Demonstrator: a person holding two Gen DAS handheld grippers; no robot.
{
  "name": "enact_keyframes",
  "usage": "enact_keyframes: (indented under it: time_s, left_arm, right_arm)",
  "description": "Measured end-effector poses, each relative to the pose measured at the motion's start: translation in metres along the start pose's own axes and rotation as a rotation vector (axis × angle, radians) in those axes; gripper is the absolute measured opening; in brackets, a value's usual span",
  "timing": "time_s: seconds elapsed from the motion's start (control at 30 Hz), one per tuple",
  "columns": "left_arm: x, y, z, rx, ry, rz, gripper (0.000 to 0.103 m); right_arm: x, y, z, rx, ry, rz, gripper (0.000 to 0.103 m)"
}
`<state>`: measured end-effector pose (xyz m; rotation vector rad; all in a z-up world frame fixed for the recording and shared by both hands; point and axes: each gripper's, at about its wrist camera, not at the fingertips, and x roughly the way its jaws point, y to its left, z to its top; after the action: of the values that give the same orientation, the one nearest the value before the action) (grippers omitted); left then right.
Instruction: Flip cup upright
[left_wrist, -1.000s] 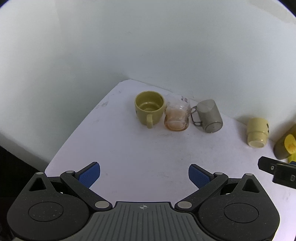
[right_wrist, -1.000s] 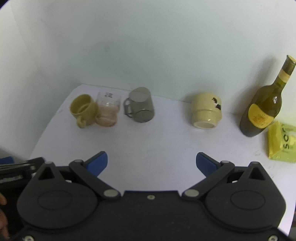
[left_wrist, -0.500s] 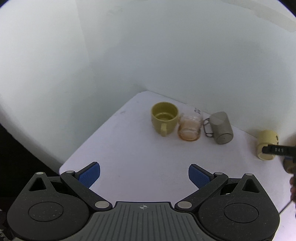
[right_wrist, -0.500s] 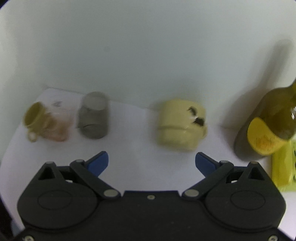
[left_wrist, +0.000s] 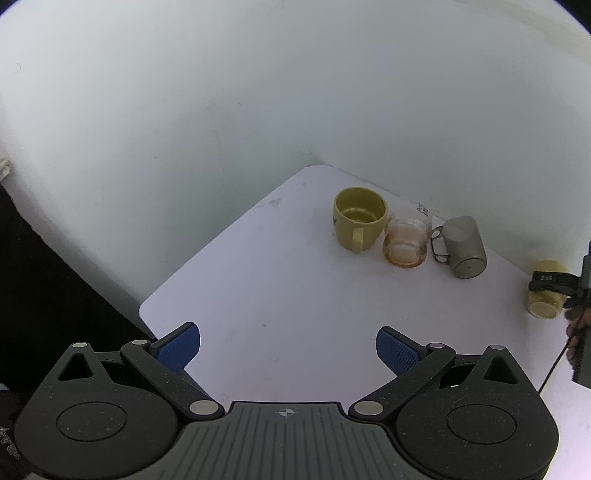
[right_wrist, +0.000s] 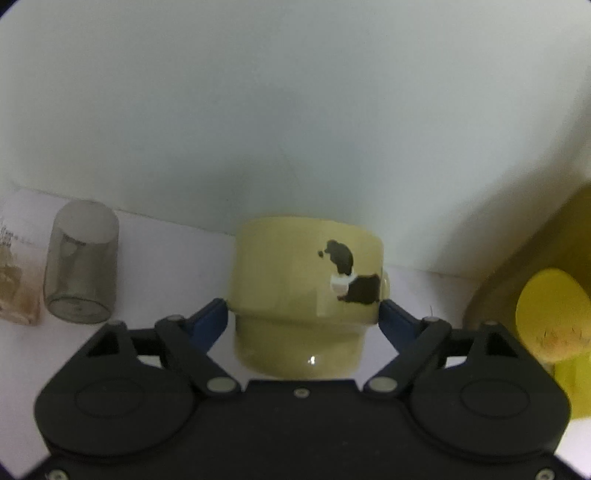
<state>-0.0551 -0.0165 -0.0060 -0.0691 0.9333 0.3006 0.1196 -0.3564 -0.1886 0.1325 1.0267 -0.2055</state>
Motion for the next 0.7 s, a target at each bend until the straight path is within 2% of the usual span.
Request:
enact_keyframes:
  time_s: [0.13,0.33,0.63,0.7]
  left_arm:
    - [0.008,-0.004,0.008,0.038,-0.007,-0.017,0.103]
    - [0.016,-0.005,0.017,0.043,-0.010,-0.042,0.103]
    - [0.032,0.012,0.015,0.066,0.003,-0.067,0.103]
    - [0.035,0.017,0.014,0.071,-0.001,-0.066,0.103]
  right_arm:
    - [-0.008,0.012,-0.011,0.006,0.051,0.008,0.086]
    - [-0.029,0.049,-0.050,-0.024,0.103,0.022,0.086]
    - [-0.063,0.144,-0.111,-0.113,0.162,0.066,0.087]
    - [-0.067,0.171,-0.114,-0.124,0.189,0.070,0.087]
